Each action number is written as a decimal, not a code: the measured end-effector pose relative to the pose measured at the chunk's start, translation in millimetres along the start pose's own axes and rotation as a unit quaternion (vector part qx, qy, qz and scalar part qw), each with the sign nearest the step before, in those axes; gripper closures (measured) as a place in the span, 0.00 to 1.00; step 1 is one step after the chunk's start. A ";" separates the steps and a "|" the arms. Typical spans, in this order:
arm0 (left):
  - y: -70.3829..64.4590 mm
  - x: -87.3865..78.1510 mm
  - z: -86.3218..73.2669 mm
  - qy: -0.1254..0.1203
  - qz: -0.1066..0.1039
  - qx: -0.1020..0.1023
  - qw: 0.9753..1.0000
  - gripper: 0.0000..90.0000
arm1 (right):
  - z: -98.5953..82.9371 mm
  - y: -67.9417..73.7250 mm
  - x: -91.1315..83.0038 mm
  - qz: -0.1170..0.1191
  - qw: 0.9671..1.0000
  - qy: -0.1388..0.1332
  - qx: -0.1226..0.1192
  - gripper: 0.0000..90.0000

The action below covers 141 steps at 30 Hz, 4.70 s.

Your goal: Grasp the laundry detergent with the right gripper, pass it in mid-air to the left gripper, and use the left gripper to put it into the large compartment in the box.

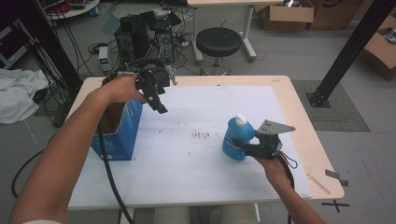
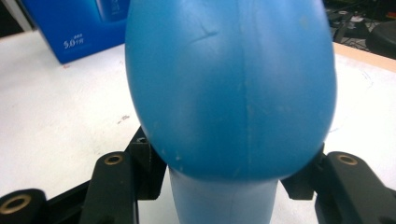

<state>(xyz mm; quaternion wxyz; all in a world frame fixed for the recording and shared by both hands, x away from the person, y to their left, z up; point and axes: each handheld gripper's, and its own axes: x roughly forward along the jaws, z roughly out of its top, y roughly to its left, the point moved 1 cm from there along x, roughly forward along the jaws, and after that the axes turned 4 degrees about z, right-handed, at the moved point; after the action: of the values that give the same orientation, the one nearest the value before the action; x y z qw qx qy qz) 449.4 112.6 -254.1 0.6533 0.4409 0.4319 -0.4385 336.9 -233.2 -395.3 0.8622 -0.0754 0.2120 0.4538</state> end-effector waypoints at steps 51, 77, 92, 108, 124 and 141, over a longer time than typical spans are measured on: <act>-53.0 -65.3 42.1 0.017 -0.014 0.063 0.998 0.22 | 85.7 -5.0 19.0 0.271 0.953 0.060 -0.122 0.49; -69.7 -64.3 63.5 0.028 -0.046 0.070 0.996 0.22 | 99.8 18.8 72.4 0.289 0.941 0.065 -0.163 0.49; -74.6 -50.5 71.0 0.028 -0.065 0.072 0.995 0.22 | 104.7 26.4 86.7 0.303 0.937 0.055 -0.165 0.49; -78.2 -38.1 74.1 0.028 -0.074 0.075 0.994 0.22 | 109.0 33.1 95.6 0.312 0.935 0.052 -0.159 0.49; -81.7 -25.3 76.7 0.035 -0.073 0.083 0.993 0.22 | 110.4 35.3 95.7 0.314 0.935 0.056 -0.159 0.49; -82.9 -15.0 76.5 0.038 -0.077 0.088 0.992 0.24 | 111.4 33.5 94.0 0.318 0.934 0.054 -0.151 0.49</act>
<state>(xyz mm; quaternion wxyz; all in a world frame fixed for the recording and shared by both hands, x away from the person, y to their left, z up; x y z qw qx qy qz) 380.3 23.6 -238.0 0.5597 0.4781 0.4487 -0.5068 389.5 -107.4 -333.8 0.6385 -0.1580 0.2004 0.7261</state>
